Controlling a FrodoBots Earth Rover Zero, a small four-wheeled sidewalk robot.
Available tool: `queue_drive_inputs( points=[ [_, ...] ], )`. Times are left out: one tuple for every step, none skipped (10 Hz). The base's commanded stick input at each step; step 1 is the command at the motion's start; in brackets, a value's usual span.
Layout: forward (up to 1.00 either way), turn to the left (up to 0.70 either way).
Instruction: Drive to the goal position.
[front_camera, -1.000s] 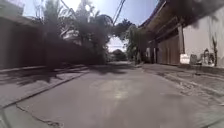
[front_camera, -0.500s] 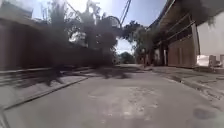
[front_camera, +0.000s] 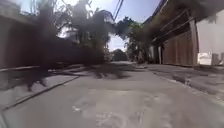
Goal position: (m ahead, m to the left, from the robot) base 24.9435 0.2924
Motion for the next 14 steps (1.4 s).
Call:
queue_drive_inputs(
  points=[
    [1.0,-0.31],
    [1.0,-0.24],
    [1.0,-0.09],
    [1.0,0.09],
    [1.0,0.09],
    [1.0,0.09],
    [1.0,0.09],
    [1.0,0.09],
    [1.0,0.09],
    [1.0,0.09],
    [1.0,0.09],
    [1.0,0.09],
    [1.0,0.09],
    [1.0,0.09]
  ],
)
